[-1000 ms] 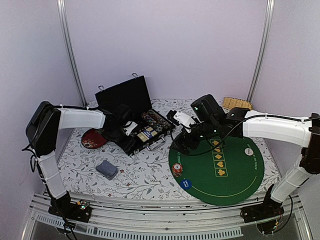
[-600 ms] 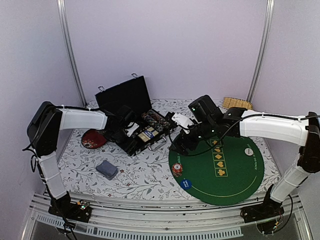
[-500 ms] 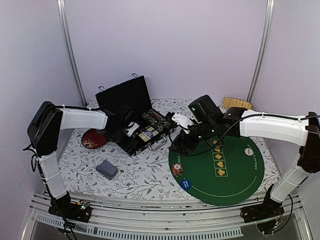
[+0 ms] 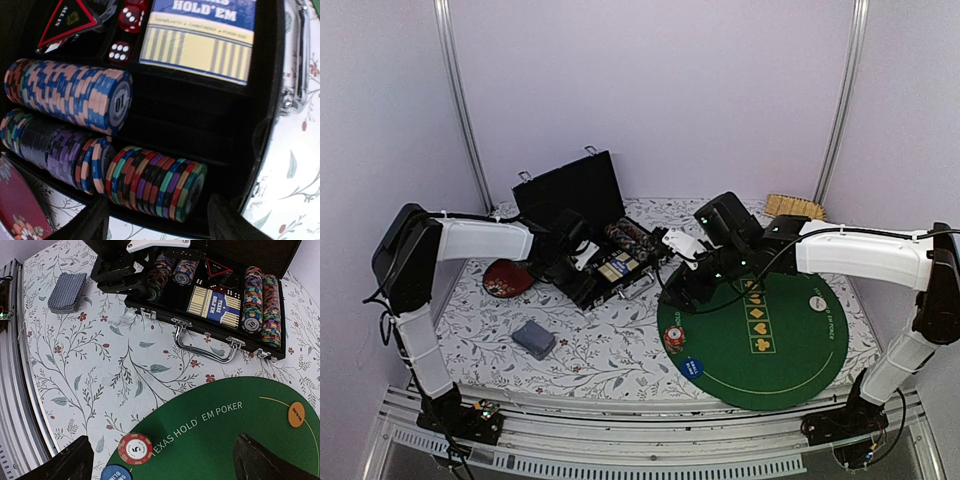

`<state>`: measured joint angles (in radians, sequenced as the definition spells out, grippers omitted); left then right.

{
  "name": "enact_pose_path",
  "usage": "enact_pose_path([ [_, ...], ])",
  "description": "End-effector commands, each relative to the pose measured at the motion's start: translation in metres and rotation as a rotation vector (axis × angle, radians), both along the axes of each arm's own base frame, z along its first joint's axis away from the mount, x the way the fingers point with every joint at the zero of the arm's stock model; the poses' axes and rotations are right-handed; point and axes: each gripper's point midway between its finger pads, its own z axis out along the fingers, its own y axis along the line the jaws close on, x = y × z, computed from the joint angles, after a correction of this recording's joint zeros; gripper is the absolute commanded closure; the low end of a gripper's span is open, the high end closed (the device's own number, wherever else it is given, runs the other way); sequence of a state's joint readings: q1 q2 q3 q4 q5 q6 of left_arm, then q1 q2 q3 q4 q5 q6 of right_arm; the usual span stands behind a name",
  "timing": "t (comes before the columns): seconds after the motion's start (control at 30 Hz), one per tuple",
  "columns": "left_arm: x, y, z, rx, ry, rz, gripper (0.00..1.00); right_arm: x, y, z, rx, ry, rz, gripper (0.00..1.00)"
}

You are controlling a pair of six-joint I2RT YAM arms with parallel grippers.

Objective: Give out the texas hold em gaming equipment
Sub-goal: Pick up the pile of poker chips from the chip case.

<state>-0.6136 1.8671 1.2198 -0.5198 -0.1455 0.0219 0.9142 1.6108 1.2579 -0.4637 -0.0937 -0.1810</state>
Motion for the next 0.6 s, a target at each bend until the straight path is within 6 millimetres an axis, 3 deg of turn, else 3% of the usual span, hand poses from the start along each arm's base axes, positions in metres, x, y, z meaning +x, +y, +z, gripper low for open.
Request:
enact_pose_path([
  [0.0, 0.018, -0.027, 0.025, -0.096, -0.129, -0.033, 0.33, -0.001, 0.006, 0.005, 0.009, 0.011, 0.018, 0.01],
  [0.27, 0.016, -0.036, 0.017, -0.126, -0.099, -0.073, 0.30, -0.001, 0.006, 0.003, 0.001, 0.014, 0.017, 0.01],
  [0.57, 0.015, -0.005, 0.002, -0.046, -0.013, 0.016, 0.28, -0.003, 0.003, 0.002, -0.006, 0.015, 0.022, 0.01],
])
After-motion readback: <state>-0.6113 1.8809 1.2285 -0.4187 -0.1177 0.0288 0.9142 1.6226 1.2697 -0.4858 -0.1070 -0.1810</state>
